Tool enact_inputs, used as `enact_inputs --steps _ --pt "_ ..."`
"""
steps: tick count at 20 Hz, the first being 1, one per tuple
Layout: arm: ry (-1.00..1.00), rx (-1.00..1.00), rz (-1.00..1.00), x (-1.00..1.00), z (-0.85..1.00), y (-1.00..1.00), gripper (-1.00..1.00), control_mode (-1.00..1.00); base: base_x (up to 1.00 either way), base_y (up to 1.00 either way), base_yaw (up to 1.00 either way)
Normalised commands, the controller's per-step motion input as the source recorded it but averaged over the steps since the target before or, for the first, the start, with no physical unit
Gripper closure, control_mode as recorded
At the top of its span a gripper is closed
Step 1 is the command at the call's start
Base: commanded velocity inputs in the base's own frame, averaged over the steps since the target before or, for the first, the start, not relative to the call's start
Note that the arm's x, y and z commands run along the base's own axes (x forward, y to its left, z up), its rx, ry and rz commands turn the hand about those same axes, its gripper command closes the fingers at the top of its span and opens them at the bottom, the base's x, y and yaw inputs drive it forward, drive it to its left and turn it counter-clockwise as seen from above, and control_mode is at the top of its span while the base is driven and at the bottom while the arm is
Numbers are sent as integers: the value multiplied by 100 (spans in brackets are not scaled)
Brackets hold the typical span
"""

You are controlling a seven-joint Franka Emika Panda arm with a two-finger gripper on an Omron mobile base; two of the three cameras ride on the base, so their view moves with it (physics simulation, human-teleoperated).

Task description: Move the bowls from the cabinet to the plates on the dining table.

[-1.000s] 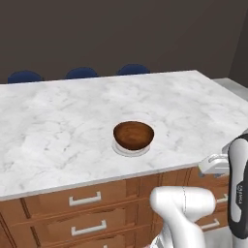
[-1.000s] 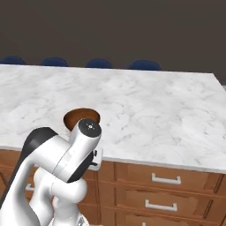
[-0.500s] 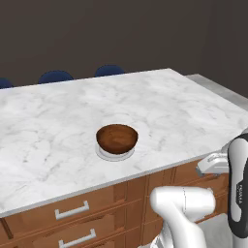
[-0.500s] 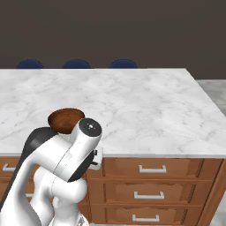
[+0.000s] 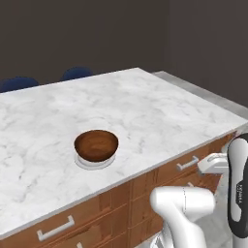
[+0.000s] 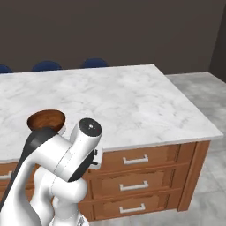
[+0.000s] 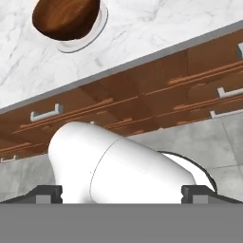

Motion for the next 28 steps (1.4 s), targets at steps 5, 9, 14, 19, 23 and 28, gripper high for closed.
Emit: enact_inputs --steps 5,9,14,19,23,28 --pt "0 0 0 0 0 0 -100 100 0 -24 -37" --pt "0 0 0 0 0 0 -100 100 2 -19 -37" --pt "0 0 0 0 0 0 -100 100 4 -17 -38" --pt "0 0 0 0 0 0 -100 100 5 -16 -39" --pt "0 0 0 0 0 0 -100 100 5 -14 -39" --pt "0 0 0 0 0 0 -100 100 3 -20 -40"
